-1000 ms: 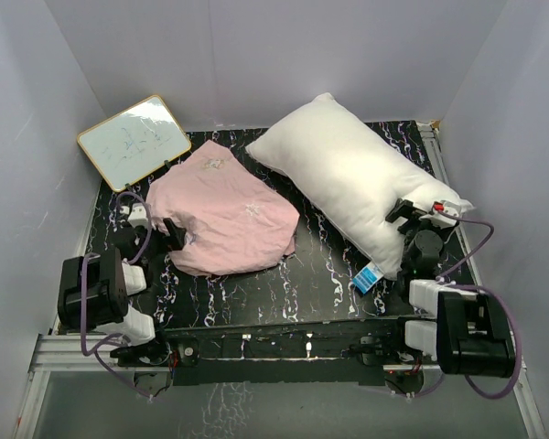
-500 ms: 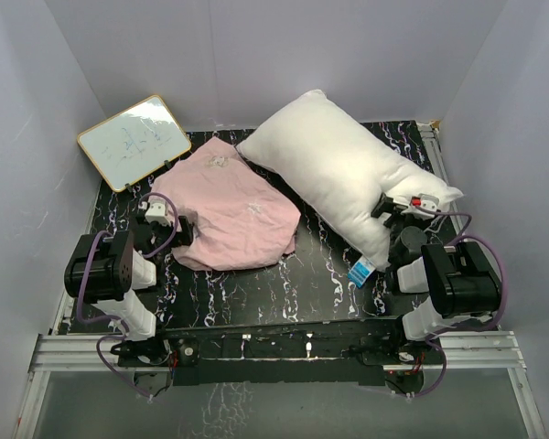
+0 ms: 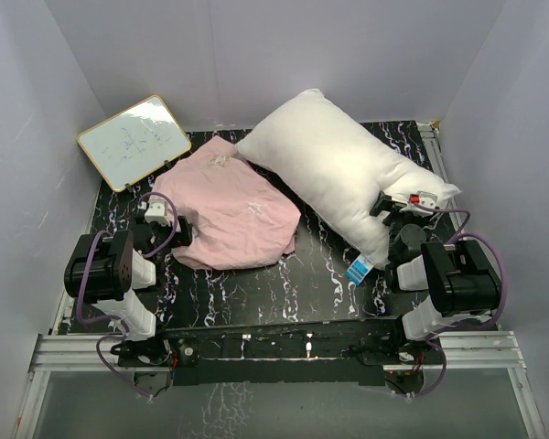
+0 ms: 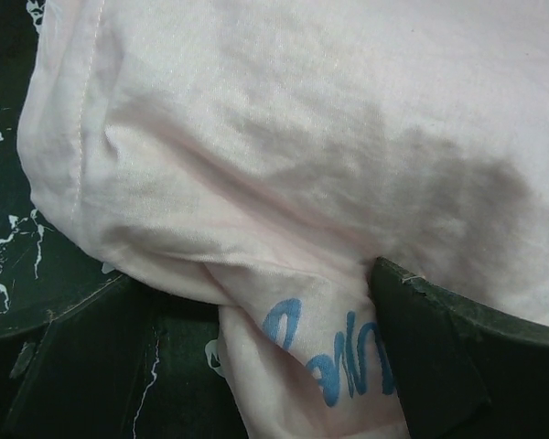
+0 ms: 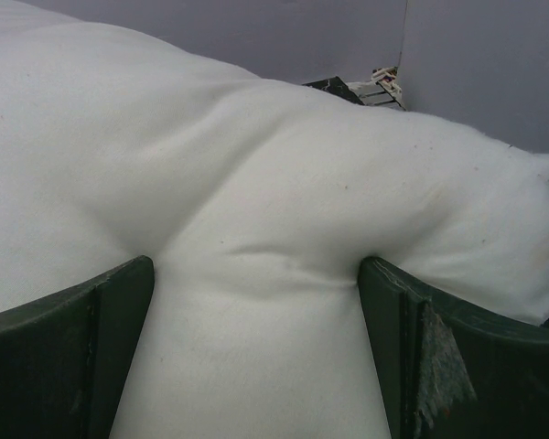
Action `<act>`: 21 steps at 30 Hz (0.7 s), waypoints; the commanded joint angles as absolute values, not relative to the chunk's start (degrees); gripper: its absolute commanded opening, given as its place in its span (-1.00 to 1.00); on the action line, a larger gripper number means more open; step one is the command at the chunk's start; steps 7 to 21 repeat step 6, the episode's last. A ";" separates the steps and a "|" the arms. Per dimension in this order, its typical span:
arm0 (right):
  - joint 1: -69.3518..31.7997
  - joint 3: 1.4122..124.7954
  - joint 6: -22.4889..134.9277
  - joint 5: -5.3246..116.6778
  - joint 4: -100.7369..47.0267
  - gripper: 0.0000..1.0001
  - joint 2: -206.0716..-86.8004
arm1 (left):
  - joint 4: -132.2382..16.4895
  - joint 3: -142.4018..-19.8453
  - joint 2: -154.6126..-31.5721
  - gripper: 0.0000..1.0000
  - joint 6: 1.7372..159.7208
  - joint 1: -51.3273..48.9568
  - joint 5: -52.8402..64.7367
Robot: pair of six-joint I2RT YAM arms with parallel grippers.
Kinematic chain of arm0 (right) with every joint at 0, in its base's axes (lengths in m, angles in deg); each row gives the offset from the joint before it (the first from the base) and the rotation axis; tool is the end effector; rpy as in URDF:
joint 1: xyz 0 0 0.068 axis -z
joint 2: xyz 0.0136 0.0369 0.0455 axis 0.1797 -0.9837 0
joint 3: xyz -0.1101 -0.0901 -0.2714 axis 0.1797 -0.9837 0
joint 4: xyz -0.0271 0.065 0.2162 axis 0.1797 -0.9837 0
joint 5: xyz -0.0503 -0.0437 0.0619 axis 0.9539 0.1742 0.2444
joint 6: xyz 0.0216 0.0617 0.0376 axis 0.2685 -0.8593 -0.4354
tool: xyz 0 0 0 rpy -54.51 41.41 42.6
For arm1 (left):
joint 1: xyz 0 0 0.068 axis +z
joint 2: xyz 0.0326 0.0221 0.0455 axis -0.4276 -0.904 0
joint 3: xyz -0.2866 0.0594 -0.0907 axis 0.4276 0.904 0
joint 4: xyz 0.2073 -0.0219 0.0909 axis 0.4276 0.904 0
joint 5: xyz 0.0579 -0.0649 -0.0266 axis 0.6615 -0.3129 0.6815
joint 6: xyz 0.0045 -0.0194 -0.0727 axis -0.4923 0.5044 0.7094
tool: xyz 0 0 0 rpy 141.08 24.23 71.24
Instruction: Remove the pillowcase from the pillow
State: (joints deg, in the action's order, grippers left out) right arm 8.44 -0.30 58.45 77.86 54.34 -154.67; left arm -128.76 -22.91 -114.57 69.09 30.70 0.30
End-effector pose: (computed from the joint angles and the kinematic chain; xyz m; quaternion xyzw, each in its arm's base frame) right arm 0.2572 -0.0075 0.2308 0.1080 0.6772 -0.0456 0.7264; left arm 0.2749 0.0106 0.1872 0.0426 0.7628 -0.0623 0.6422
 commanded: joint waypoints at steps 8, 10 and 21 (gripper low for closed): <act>7.71 -1.10 60.22 73.34 46.88 0.97 -156.34 | -129.34 -23.55 -113.95 0.94 68.23 30.42 0.72; 7.71 -1.10 60.22 73.34 46.88 0.97 -156.34 | -129.34 -23.55 -113.95 0.94 68.23 30.42 0.72; 7.71 -1.10 60.22 73.34 46.88 0.97 -156.34 | -129.34 -23.55 -113.95 0.94 68.23 30.42 0.72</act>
